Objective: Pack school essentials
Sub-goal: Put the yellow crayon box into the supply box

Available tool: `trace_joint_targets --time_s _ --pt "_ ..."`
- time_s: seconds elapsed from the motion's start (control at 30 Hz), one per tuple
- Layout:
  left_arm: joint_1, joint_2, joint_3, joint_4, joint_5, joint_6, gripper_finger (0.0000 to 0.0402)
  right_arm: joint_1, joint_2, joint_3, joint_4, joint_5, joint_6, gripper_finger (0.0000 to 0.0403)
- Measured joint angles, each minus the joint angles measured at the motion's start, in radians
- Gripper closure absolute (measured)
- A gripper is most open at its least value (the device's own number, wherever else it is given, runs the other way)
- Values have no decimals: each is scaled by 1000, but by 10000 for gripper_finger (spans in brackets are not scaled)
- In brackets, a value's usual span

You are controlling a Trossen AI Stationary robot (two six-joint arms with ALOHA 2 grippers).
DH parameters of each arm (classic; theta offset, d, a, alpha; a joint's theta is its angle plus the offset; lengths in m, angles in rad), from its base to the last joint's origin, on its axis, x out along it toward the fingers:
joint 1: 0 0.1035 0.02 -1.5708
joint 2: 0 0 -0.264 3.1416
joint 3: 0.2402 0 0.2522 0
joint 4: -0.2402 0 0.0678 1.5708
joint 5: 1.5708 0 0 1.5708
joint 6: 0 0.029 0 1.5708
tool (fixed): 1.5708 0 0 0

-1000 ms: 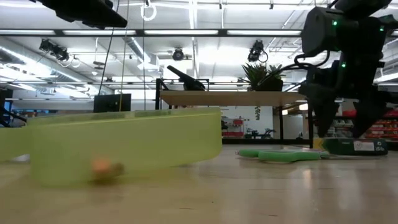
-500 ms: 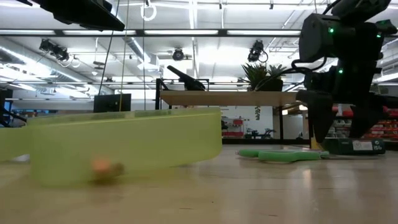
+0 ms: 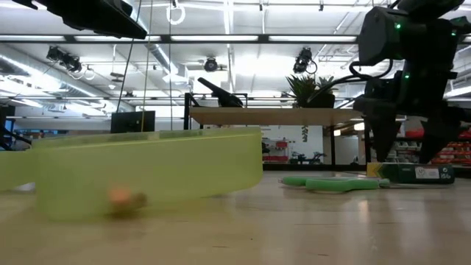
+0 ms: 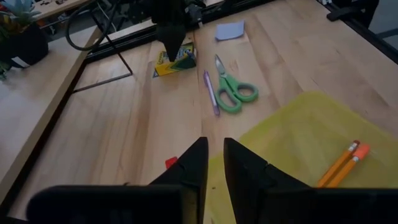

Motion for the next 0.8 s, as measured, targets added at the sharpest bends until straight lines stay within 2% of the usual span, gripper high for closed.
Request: trace_joint_targets --time_s 0.37,0.8 --pt "0 0 0 -4 0 1 343 0 105 1 99 7 -57 19" --pt "0 0 1 -7 0 5 346 -6 113 1 125 3 -252 10"
